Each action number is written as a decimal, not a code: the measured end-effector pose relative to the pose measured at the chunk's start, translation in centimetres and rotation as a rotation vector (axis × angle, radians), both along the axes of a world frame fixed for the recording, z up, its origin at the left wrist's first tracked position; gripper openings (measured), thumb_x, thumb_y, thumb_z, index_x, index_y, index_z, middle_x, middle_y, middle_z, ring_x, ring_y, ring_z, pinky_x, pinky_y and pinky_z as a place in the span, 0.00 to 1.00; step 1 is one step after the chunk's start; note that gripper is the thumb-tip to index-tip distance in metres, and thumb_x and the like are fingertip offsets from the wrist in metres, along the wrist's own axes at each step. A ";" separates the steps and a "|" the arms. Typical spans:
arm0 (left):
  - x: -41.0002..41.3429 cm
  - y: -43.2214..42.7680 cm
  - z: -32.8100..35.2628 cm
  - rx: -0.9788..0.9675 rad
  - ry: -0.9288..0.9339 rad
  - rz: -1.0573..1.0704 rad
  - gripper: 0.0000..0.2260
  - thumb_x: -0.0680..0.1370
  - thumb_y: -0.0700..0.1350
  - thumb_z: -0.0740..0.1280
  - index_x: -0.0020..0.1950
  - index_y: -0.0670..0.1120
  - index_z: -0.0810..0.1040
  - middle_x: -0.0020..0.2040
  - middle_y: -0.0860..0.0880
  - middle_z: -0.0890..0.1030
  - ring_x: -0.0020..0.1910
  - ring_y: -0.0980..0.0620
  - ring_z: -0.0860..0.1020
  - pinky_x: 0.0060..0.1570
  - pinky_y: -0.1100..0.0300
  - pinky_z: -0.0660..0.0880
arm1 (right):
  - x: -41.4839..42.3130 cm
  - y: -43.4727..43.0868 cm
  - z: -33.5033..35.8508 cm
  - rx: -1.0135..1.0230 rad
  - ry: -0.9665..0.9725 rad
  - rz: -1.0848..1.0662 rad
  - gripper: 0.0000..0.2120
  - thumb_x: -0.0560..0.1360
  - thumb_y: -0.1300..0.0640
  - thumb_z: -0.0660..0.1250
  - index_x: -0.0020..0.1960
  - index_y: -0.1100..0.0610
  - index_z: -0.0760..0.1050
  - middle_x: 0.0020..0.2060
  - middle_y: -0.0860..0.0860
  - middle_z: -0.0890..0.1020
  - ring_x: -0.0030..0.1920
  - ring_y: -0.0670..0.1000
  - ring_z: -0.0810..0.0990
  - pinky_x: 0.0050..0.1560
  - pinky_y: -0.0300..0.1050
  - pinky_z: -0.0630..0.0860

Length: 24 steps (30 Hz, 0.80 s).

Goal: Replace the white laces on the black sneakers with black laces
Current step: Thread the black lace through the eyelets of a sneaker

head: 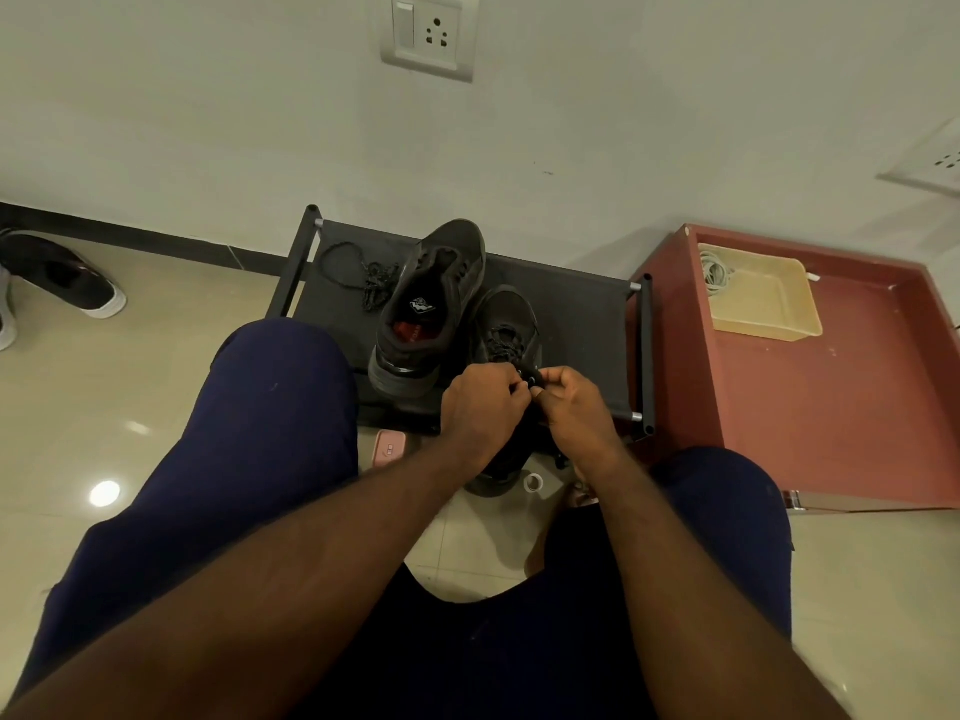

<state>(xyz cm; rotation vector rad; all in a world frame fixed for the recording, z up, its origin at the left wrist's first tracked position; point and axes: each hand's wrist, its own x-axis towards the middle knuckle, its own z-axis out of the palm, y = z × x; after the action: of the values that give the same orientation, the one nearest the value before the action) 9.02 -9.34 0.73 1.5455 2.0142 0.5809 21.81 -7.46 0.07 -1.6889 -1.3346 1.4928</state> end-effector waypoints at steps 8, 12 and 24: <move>-0.5 0.2 -0.7 0.034 -0.049 -0.011 0.09 0.80 0.50 0.64 0.49 0.49 0.83 0.41 0.51 0.82 0.41 0.52 0.80 0.44 0.53 0.78 | 0.1 0.0 0.4 -0.054 0.103 -0.003 0.08 0.80 0.62 0.65 0.58 0.59 0.78 0.48 0.55 0.86 0.48 0.52 0.86 0.49 0.45 0.83; -1.0 0.6 -0.7 0.035 -0.073 -0.026 0.11 0.81 0.51 0.63 0.45 0.47 0.81 0.38 0.51 0.81 0.38 0.52 0.78 0.40 0.54 0.75 | 0.1 0.2 0.3 -0.056 0.141 -0.048 0.09 0.82 0.59 0.63 0.57 0.57 0.81 0.49 0.55 0.86 0.51 0.52 0.85 0.51 0.47 0.83; -1.2 1.2 -0.6 -0.017 -0.121 -0.044 0.13 0.78 0.58 0.65 0.48 0.51 0.84 0.39 0.54 0.82 0.39 0.55 0.79 0.43 0.54 0.79 | -0.6 0.7 -0.2 0.064 -0.043 -0.096 0.06 0.82 0.54 0.63 0.52 0.53 0.77 0.49 0.51 0.84 0.53 0.53 0.83 0.57 0.58 0.80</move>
<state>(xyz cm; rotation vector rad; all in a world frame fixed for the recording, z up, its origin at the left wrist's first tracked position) 7.86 -8.15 0.16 1.5039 1.8856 0.6228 21.24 -6.71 -0.13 -1.7285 -1.2903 1.3528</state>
